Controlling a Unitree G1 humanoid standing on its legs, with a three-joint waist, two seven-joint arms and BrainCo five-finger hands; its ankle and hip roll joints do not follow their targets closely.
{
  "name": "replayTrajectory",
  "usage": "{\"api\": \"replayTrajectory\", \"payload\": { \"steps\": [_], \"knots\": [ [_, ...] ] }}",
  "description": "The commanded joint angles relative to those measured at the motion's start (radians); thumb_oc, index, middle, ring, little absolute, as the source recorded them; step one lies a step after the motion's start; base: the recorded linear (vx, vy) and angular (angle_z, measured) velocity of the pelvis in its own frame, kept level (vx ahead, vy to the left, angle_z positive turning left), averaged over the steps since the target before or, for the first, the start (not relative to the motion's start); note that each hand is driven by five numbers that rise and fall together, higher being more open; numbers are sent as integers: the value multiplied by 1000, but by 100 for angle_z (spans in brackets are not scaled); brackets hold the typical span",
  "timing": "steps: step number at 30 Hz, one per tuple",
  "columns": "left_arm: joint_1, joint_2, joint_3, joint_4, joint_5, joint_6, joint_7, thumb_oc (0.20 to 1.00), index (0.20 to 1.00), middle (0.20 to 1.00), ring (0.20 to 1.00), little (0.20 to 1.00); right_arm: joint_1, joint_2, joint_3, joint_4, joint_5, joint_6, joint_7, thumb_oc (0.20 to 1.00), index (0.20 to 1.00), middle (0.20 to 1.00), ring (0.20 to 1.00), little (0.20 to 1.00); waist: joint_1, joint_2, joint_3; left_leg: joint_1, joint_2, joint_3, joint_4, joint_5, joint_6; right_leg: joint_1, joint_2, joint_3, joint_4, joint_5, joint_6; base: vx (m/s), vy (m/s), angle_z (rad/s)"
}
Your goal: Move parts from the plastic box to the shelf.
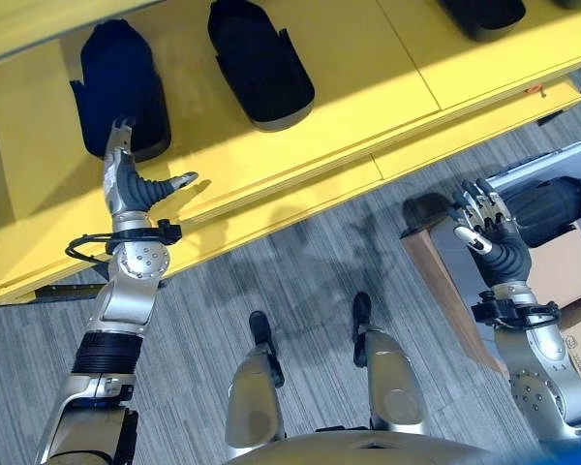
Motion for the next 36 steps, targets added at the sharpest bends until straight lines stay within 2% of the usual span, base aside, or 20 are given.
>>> {"api": "replayTrajectory", "payload": {
  "steps": [1,6,17,36],
  "knots": [
    [-5,92,47,13,70,-6,52,1000,1000,1000,1000,1000,-8,-6,-31,-52,28,-70,-1,1000,1000,1000,1000,1000,-4,-24,-31,-24,23,-21,115,-67,-5,49,-33,20,48,-59,46,85,24,1],
    [-21,136,39,62,95,13,34,1000,1000,1000,1000,1000,-15,-19,-27,-49,30,-68,2,1000,1000,1000,1000,1000,-4,-25,-23,-37,18,-22,124,-72,-2,41,-38,20,52,-57,48,17,6,0],
    [-187,254,-69,237,102,51,2,1000,1000,1000,1000,1000,-14,-45,-11,-66,25,-62,19,1000,1000,1000,1000,1000,-16,-37,5,-86,14,-23,143,-71,5,0,-40,23,54,-43,52,-4,8,2],
    [-344,309,-171,432,-1,51,-43,1000,1000,1000,1000,1000,24,-51,-7,-83,16,-67,37,1000,1000,1000,1000,1000,-32,-48,30,-136,14,-20,179,-83,12,-52,-39,37,74,-37,53,0,0,0]
  ]
}}
